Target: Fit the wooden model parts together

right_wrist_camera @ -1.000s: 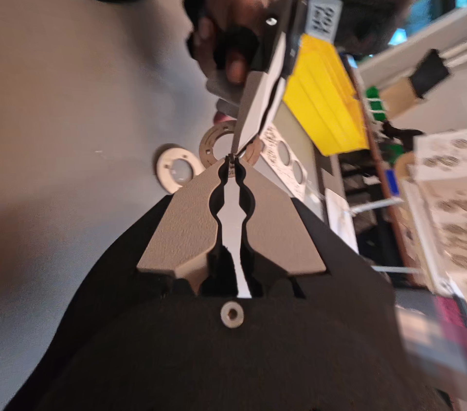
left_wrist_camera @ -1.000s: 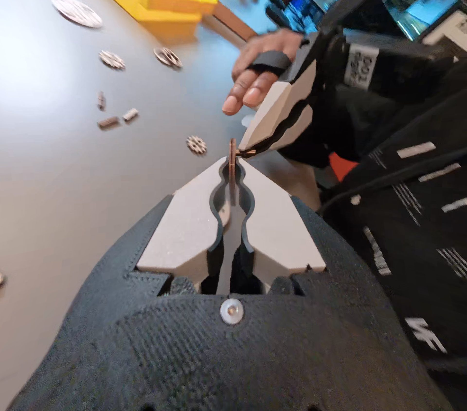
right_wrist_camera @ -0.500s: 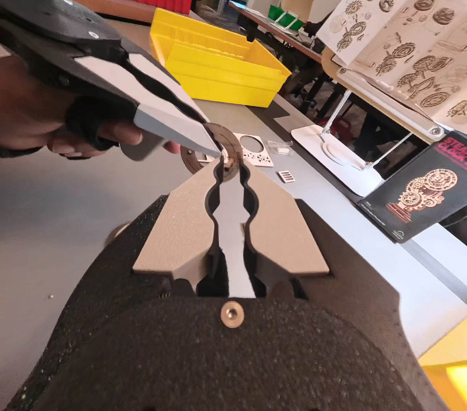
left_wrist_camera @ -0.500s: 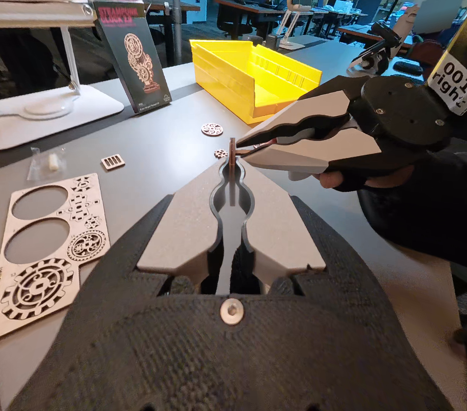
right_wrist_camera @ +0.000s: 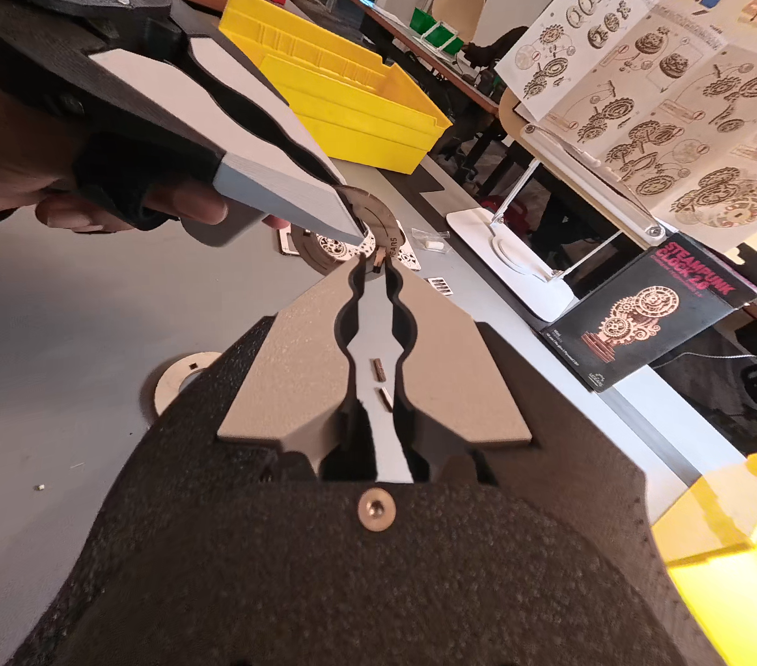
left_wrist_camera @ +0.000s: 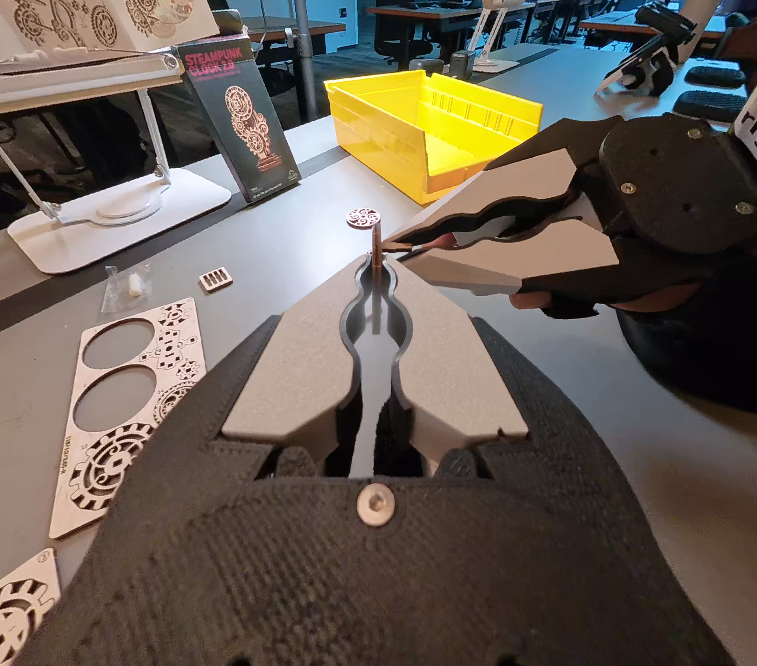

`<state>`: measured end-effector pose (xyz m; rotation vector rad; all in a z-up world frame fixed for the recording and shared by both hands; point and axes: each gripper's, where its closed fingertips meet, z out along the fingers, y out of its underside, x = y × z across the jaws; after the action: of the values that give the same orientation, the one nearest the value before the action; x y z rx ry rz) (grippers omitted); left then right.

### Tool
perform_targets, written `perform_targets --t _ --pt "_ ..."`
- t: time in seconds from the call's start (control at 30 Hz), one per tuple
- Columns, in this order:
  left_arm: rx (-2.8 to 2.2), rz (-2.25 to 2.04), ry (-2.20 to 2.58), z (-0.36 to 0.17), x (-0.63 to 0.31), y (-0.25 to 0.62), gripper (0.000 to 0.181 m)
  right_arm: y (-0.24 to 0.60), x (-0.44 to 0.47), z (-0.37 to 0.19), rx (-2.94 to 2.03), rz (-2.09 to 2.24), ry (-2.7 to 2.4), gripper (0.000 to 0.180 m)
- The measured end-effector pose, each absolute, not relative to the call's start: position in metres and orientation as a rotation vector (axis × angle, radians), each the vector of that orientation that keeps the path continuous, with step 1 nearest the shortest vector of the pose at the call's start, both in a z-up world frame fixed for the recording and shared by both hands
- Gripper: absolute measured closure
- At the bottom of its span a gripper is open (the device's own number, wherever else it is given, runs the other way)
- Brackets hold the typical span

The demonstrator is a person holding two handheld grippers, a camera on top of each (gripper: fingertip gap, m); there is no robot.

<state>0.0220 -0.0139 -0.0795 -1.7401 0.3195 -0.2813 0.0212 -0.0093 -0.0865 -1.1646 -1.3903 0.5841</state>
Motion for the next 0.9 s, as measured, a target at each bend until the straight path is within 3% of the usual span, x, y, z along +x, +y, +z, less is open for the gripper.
perform_targets --t 0.37,0.47,0.6,0.83,0.9 --pt "-1.751 -0.309 0.323 -0.084 0.023 -0.013 0.179 -0.007 0.020 -0.086 -1.178 0.586 -1.379 0.178" --pt "-1.763 -0.326 0.321 -0.084 0.020 -0.011 0.166 -0.007 0.020 -0.089 -1.159 0.548 -1.416 0.179" --pt "-1.811 -0.340 0.352 -0.091 0.020 -0.008 0.179 -0.008 0.018 -0.094 -1.095 0.438 -1.460 0.179" --pt "-1.861 -0.272 0.376 -0.106 0.013 0.008 0.180 0.007 0.013 -0.106 -1.032 0.188 -1.484 0.179" --pt "-1.940 0.068 0.288 -0.124 -0.046 0.023 0.179 -0.002 0.014 -0.093 -0.969 0.194 -1.450 0.179"
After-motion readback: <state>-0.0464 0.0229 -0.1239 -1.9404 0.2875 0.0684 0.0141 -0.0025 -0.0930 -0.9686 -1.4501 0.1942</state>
